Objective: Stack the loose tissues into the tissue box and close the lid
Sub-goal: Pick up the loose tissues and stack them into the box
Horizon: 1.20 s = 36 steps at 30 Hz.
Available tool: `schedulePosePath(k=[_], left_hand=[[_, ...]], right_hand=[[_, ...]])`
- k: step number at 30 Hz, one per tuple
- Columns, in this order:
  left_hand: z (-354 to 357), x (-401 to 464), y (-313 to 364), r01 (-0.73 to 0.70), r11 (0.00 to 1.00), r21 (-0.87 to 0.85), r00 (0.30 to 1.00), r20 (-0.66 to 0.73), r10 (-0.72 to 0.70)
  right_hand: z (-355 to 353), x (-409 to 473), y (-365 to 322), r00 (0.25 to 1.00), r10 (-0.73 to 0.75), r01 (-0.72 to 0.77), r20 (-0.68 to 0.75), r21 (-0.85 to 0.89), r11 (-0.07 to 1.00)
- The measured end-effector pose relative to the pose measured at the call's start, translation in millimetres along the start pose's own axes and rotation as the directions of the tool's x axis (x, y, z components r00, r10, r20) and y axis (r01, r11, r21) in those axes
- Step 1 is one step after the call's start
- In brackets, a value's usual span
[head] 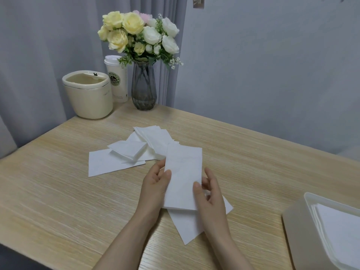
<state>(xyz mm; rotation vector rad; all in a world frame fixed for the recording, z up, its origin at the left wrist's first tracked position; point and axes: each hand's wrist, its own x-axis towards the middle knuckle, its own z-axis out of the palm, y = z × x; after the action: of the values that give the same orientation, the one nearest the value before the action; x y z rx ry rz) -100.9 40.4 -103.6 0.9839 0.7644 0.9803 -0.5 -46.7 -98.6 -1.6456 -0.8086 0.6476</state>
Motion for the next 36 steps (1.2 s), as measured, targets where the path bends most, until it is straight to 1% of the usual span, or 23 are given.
schedulePosePath(k=[2,4,6,8,10,12,15,18,21,26,29,34,36], left_hand=[[4.6,-6.6,-0.4,-0.011,0.998,0.062,0.999,0.036,0.009],[11.2,-13.1,-1.0,-0.026,0.988,0.154,0.998,0.065,0.016],[16.9,-17.9,-2.5,-0.026,0.978,0.206,0.997,0.078,0.01],[20.4,-21.7,-3.5,-0.046,0.967,0.251,0.997,0.076,0.028],[21.5,-24.7,-5.2,-0.066,0.958,0.28,0.998,0.034,0.058],[22.7,-26.6,-5.8,-0.082,0.963,0.257,0.994,-0.05,0.099],[25.2,-28.4,-3.8,-0.112,0.973,0.202,0.973,-0.176,0.149],[32.7,-29.9,-1.0,-0.133,0.981,0.144,0.951,-0.259,0.167],[44.9,-34.1,-0.3,-0.133,0.986,0.098,0.941,-0.299,0.157],[55.0,-47.6,-3.2,-0.068,0.997,0.031,0.969,-0.235,0.074],[48.4,-49.1,4.3,-0.06,0.998,-0.01,0.978,-0.199,0.057],[39.2,-48.6,22.8,-0.06,0.997,0.048,0.989,-0.132,0.066],[42.9,-49.0,27.7,-0.06,0.994,0.092,0.994,-0.084,0.068]], right_hand=[[0.7,-1.9,-3.2,0.999,-0.023,0.022,0.042,0.013,1.0],[0.6,-5.0,-5.9,0.997,-0.053,0.054,0.059,-0.025,0.998],[-1.1,-7.8,-7.6,0.996,-0.058,0.06,0.071,-0.03,0.998],[-2.9,-9.3,-7.5,0.994,-0.059,0.062,0.087,-0.03,0.998],[-6.7,-11.8,-8.5,0.994,-0.058,0.06,0.094,-0.019,0.998],[-12.1,-15.1,-9.3,0.997,-0.039,0.034,0.072,0.066,0.997],[-21.9,-21.9,-5.9,0.999,-0.051,0.053,-0.016,0.182,0.982],[-22.9,-30.0,-2.9,0.998,-0.035,0.051,-0.058,0.289,0.956],[-18.6,-38.1,0.4,0.998,-0.002,0.022,-0.06,0.333,0.943],[-23.0,-43.1,-3.1,0.999,0.014,-0.001,-0.033,0.345,0.939],[-42.3,-36.9,-6.9,0.999,-0.01,0.02,-0.039,0.263,0.965],[-85.6,-24.5,-22.1,0.998,-0.001,-0.008,0.058,0.155,0.988],[-96.9,-20.6,-26.6,0.998,-0.005,-0.003,0.06,0.132,0.991]])
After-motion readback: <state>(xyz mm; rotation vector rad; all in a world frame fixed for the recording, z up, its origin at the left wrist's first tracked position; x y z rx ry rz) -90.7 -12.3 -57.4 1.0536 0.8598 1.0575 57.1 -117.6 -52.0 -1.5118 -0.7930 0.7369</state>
